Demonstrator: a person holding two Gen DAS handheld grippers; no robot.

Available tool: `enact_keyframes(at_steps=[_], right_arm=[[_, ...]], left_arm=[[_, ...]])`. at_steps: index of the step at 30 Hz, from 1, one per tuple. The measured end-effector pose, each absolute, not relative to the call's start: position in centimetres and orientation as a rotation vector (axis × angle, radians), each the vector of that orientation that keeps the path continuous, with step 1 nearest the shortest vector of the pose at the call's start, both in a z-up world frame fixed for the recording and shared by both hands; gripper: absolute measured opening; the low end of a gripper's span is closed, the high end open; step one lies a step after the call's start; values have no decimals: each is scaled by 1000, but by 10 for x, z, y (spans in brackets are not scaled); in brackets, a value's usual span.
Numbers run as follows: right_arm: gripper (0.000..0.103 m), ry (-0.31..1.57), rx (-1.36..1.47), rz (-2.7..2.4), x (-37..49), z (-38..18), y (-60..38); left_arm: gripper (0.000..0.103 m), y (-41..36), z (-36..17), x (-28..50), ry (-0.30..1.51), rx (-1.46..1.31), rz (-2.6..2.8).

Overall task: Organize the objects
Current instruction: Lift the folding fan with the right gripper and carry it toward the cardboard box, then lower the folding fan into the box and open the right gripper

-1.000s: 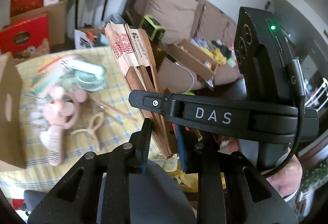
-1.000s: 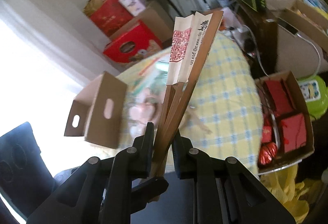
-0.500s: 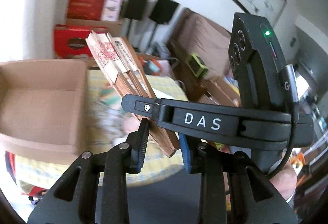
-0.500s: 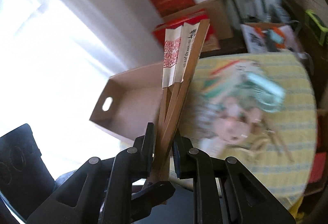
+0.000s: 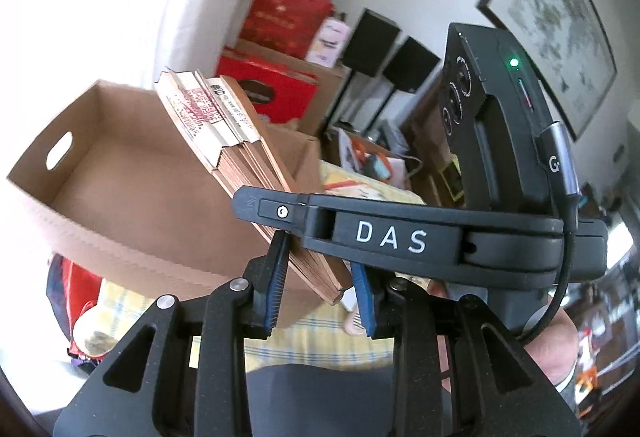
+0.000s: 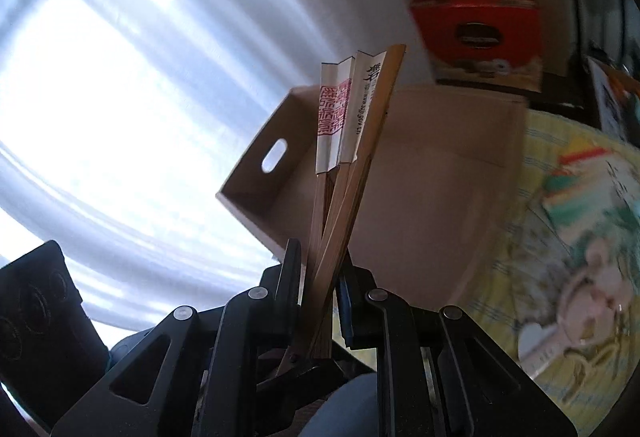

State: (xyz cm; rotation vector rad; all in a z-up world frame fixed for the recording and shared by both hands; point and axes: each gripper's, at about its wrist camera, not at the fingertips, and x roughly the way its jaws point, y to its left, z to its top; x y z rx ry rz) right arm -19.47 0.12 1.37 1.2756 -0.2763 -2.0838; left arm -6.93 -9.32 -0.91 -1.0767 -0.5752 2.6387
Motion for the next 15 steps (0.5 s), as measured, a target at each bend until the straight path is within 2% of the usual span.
enact_keyframes(at_steps=[15], right_arm=[[17,-55,1449,-1904,-248,-47,-21]], left_arm=[[29,-114,-74,-112,-756,-1222,2535]])
